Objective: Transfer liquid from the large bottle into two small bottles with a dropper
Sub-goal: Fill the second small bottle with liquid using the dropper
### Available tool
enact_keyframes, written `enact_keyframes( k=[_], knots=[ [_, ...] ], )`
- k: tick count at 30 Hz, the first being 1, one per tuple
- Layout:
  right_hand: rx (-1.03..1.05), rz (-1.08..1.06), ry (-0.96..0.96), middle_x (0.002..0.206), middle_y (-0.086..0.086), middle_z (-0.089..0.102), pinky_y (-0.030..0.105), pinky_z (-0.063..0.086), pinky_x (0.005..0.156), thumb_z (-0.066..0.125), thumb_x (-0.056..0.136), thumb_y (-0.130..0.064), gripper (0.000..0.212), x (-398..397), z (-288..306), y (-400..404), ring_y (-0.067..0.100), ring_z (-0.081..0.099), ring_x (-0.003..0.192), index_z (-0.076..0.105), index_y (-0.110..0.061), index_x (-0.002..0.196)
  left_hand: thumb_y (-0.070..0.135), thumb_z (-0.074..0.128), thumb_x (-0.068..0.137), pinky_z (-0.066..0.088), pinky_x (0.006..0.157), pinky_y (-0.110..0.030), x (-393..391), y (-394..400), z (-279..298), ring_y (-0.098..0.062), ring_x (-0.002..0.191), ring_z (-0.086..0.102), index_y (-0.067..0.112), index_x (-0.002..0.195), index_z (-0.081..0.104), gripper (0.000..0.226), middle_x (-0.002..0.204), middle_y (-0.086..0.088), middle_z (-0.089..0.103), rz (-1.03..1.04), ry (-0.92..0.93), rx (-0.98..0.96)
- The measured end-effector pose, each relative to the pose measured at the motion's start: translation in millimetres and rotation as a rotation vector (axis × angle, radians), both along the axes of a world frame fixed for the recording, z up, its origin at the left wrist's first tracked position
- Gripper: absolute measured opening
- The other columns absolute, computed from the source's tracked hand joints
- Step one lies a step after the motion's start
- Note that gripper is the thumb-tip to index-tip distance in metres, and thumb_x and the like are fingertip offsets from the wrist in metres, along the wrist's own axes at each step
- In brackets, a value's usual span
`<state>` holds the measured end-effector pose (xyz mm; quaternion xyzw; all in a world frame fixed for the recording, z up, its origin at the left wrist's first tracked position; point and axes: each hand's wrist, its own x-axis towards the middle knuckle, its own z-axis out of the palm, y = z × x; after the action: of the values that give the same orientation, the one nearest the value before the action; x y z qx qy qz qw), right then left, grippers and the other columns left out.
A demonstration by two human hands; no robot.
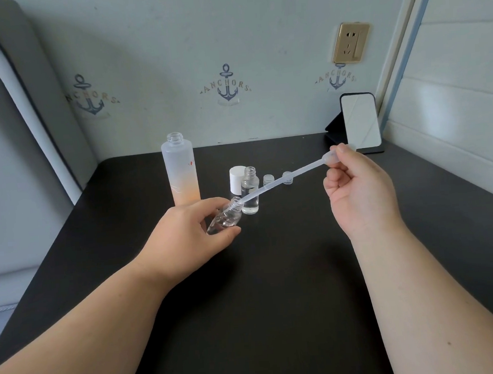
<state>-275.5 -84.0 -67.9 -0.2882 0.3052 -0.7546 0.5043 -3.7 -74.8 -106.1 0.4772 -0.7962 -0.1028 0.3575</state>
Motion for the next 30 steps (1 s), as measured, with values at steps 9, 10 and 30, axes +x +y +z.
enact_keyframes(
  k=[9, 10, 30],
  knots=[
    [0.019, -0.025, 0.025, 0.078, 0.006, 0.073, 0.018, 0.046, 0.058, 0.069, 0.093, -0.006, 0.026, -0.3, -1.7, -1.4, 0.011, 0.058, 0.063, 0.08, -0.012, 0.07, 0.052, 0.07, 0.078, 0.042, 0.06, -0.014, 0.1, 0.7, 0.3, -0.005, 0.072, 0.06, 0.045, 0.103, 0.066, 0.026, 0.088, 0.03, 0.062, 0.021, 0.002, 0.005],
    [0.018, -0.022, 0.025, 0.078, 0.006, 0.073, 0.018, 0.046, 0.058, 0.069, 0.093, -0.006, 0.026, -0.3, -1.7, -1.2, 0.011, 0.057, 0.063, 0.079, -0.012, 0.07, 0.053, 0.07, 0.078, 0.042, 0.06, -0.015, 0.2, 0.5, 0.2, -0.005, 0.072, 0.06, 0.045, 0.103, 0.066, 0.026, 0.089, 0.029, 0.062, 0.021, 0.004, 0.007],
    [-0.034, -0.033, -0.049, 0.079, 0.003, 0.071, 0.021, 0.052, 0.064, 0.066, 0.096, -0.016, 0.011, -3.8, -3.2, -1.6, 0.013, 0.064, 0.066, 0.072, -0.008, 0.092, 0.058, 0.077, 0.072, 0.045, 0.064, -0.011, -0.9, 1.9, 2.6, -0.001, 0.073, 0.061, 0.036, 0.091, 0.062, 0.033, 0.083, 0.027, 0.062, 0.091, 0.065, 0.104]
  ],
)
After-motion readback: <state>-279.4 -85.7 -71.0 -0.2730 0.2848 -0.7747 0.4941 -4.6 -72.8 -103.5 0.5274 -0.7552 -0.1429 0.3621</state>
